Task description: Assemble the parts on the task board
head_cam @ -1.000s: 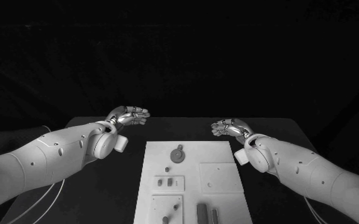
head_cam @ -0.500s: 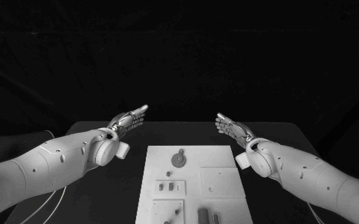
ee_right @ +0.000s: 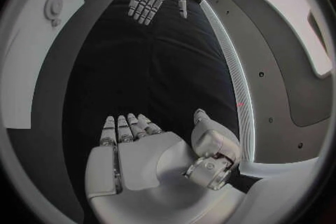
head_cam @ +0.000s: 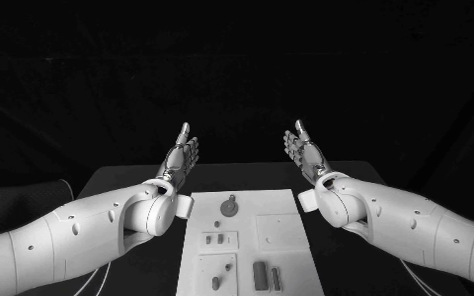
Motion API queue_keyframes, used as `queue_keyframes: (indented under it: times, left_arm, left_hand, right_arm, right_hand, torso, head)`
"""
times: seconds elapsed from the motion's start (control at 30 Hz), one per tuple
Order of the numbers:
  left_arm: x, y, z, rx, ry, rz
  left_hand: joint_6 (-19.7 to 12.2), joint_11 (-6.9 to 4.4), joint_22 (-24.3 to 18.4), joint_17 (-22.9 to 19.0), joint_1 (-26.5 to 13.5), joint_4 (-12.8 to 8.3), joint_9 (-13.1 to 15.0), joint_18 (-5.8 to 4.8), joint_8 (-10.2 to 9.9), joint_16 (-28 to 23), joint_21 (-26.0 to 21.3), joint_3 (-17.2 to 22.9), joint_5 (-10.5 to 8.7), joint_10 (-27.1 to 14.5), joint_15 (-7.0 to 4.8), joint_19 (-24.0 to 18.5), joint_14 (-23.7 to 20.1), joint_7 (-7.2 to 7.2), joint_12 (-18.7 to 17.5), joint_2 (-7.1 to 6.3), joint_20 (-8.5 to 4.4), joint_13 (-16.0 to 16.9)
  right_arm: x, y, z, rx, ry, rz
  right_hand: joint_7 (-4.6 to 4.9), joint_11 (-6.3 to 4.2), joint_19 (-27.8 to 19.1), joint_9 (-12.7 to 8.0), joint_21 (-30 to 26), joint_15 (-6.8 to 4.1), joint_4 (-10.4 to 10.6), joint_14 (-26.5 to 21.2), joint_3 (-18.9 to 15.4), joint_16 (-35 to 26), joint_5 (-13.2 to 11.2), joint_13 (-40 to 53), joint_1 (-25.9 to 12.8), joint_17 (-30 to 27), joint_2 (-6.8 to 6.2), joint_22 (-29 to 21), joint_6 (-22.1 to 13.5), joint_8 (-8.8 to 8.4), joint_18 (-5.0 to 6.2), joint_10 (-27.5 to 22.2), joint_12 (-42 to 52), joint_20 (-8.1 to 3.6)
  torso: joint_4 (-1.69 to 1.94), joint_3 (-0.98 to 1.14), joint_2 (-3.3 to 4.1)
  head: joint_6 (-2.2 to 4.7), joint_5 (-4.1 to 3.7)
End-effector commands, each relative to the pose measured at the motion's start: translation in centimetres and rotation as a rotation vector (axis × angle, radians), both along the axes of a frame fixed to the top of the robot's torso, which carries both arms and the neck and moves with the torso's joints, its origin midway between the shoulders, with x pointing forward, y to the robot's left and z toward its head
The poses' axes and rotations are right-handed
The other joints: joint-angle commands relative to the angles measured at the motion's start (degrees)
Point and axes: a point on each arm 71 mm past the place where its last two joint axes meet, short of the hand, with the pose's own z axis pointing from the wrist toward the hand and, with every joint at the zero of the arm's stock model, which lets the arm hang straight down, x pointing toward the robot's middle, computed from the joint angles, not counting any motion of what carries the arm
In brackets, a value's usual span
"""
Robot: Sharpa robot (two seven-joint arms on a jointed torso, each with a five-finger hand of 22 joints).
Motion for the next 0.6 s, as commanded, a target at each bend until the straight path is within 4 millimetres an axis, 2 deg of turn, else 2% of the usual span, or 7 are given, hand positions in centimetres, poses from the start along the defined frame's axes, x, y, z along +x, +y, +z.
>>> queue_keyframes:
  times: [0.03,0.17,0.3,0.6]
  left_arm:
    - [-1.3,0.1,0.5,0.007,-0.065,0.169]
    - [-2.6,-0.6,0.7,-0.008,-0.068,0.194]
    - [-3.0,-0.9,0.8,-0.013,-0.069,0.203]
    - [-3.0,-0.9,0.8,-0.013,-0.069,0.203]
  left_hand:
    - [-0.46,-0.06,-0.51,-0.33,-0.74,0.15,-0.30,-0.89,-0.26,-0.20,-0.39,-0.36,-0.27,-0.50,-0.11,-0.39,-0.49,-0.10,-0.39,0.06,0.01,-0.15]
    - [-0.46,-0.06,-0.51,-0.33,-0.74,0.15,-0.30,-0.89,-0.26,-0.20,-0.39,-0.36,-0.27,-0.50,-0.11,-0.39,-0.49,-0.10,-0.39,0.06,0.01,-0.15]
    - [-0.46,-0.06,-0.51,-0.33,-0.74,0.15,-0.30,-0.89,-0.26,-0.20,-0.39,-0.36,-0.27,-0.50,-0.11,-0.39,-0.49,-0.10,-0.39,0.06,0.01,-0.15]
    - [-0.46,-0.06,-0.51,-0.33,-0.74,0.15,-0.30,-0.89,-0.26,-0.20,-0.39,-0.36,-0.27,-0.50,-0.11,-0.39,-0.49,-0.10,-0.39,0.06,0.01,-0.15]
  right_arm:
    - [-1.5,-0.2,0.7,0.059,-0.023,-0.177]
    - [-3.4,0.4,1.3,0.088,-0.009,-0.221]
    - [-4.7,0.7,1.6,0.102,0.003,-0.246]
    - [-5.5,0.9,1.9,0.109,0.012,-0.262]
  right_hand:
    - [-0.17,-0.13,-0.58,-0.37,-0.39,-0.09,0.18,-0.74,-0.56,-0.47,-0.37,-0.17,-1.11,-0.35,0.02,-1.26,-0.78,-0.42,-0.79,-0.71,-0.37,-0.08]
    - [-0.17,-0.13,-0.58,-0.37,-0.39,-0.09,0.18,-0.74,-0.56,-0.47,-0.37,-0.17,-1.11,-0.35,0.02,-1.26,-0.78,-0.42,-0.79,-0.71,-0.37,-0.08]
    - [-0.17,-0.13,-0.58,-0.37,-0.39,-0.09,0.18,-0.74,-0.56,-0.47,-0.37,-0.17,-1.11,-0.35,0.02,-1.26,-0.78,-0.42,-0.79,-0.71,-0.37,-0.08]
    - [-0.17,-0.13,-0.58,-0.37,-0.39,-0.09,0.18,-0.74,-0.56,-0.47,-0.37,-0.17,-1.11,-0.35,0.02,-1.26,-0.78,-0.42,-0.79,-0.71,-0.37,-0.08]
  torso:
    - [-0.36,0.09,-2.00]
    - [-0.37,0.09,-2.04]
    - [-0.37,0.09,-2.04]
    - [-0.37,0.09,-2.04]
  head:
    - [-0.65,-0.14]
    - [-0.67,-0.14]
    - [-0.67,-0.14]
    - [-0.67,-0.14]
